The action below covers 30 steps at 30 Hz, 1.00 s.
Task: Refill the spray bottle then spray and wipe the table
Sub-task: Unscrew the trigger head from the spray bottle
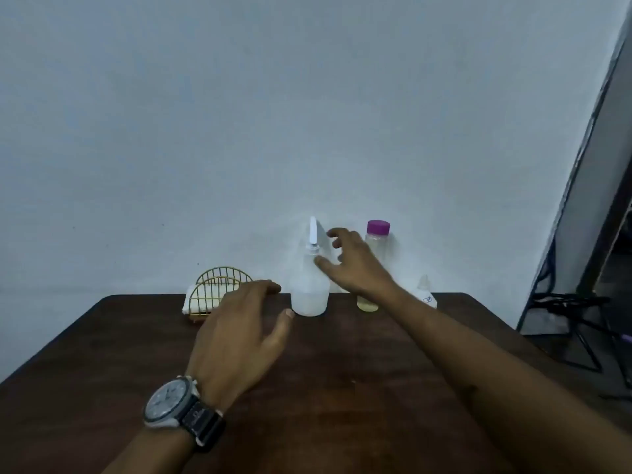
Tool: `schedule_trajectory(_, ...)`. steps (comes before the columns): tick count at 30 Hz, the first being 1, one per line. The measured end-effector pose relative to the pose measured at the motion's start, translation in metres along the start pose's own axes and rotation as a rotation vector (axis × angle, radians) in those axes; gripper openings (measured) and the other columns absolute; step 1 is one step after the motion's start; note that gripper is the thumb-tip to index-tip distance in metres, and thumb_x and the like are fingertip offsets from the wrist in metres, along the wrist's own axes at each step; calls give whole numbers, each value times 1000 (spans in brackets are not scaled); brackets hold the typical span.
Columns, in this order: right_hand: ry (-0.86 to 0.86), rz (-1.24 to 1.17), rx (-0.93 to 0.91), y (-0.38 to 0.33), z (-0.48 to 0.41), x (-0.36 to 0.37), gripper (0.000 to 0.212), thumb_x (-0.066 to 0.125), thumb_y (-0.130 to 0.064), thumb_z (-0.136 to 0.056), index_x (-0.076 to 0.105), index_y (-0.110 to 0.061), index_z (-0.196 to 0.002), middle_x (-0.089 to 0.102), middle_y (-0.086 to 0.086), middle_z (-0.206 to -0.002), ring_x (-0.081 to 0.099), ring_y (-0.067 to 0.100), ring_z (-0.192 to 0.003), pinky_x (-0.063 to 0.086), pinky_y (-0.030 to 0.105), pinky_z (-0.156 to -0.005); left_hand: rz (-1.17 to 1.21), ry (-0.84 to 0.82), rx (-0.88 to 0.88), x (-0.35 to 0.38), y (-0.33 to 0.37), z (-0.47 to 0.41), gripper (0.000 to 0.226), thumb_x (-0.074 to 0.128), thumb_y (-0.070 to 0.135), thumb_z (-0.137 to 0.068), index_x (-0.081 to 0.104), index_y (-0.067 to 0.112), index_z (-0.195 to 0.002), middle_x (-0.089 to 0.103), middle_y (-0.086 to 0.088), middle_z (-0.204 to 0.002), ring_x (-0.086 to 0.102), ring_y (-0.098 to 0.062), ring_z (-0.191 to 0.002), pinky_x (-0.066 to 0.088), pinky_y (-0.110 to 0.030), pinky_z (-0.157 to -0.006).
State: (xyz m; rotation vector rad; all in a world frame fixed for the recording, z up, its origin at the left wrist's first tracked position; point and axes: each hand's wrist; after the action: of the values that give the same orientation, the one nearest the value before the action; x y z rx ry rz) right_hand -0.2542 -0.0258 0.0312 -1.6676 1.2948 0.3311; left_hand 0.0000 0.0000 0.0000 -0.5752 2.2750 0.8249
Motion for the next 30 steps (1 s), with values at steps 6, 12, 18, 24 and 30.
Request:
schedule_trajectory(6, -223, 108, 35, -30, -39, 42, 74, 59, -47, -101, 21, -33, -164, 28, 21, -161, 46, 40, -140, 40, 48, -115, 53, 33, 40, 10, 0, 2, 41, 64, 44, -92, 61, 28, -129, 65, 14, -126, 59, -8, -116, 45, -23, -88)
schedule_trajectory(12, -92, 137, 75, -16, -47, 56, 30, 59, -27, -103, 58, -15, -130, 54, 16, -132, 60, 33, -116, 43, 32, -81, 48, 39, 52, 14, -4, 3, 44, 62, 48, -92, 58, 32, -133, 62, 17, -129, 56, -3, -118, 44, -19, -95)
schedule_trajectory(18, -10, 10, -36, -23, -10, 19, 26, 70, -27, -94, 60, -21, -117, 66, 8, -111, 66, 26, -98, 52, 31, -79, 57, 23, 30, 8, -7, 5, 47, 61, 47, -94, 58, 25, -136, 64, 9, -133, 60, -9, -119, 47, -24, -94)
schedule_trajectory(24, -71, -81, -193, -62, 75, -23, 70, 77, -41, -86, 40, -52, -144, 69, -17, -96, 67, -3, -83, 47, 5, -68, 93, -60, -72, 12, -3, 17, 88, 64, 75, -78, 39, 29, -149, 57, 6, -146, 59, -17, -128, 56, -39, -95)
schedule_trajectory(30, -71, -227, 21, -103, 127, -38, 102, 90, -50, -70, 34, -36, -155, 73, -14, -101, 70, -1, -88, 58, 27, -83, 178, -166, -193, 9, 16, 36, 99, 70, 88, -53, 48, 36, -133, 68, 12, -123, 68, -15, -108, 59, -38, -80)
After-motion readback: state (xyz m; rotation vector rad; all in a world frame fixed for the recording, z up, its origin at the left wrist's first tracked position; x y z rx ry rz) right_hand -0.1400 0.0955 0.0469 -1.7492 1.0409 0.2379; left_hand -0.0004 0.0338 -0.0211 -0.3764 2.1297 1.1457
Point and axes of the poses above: each hand's wrist, its own z-axis away from the middle knuckle, its own x-axis out of the palm, y = z × x
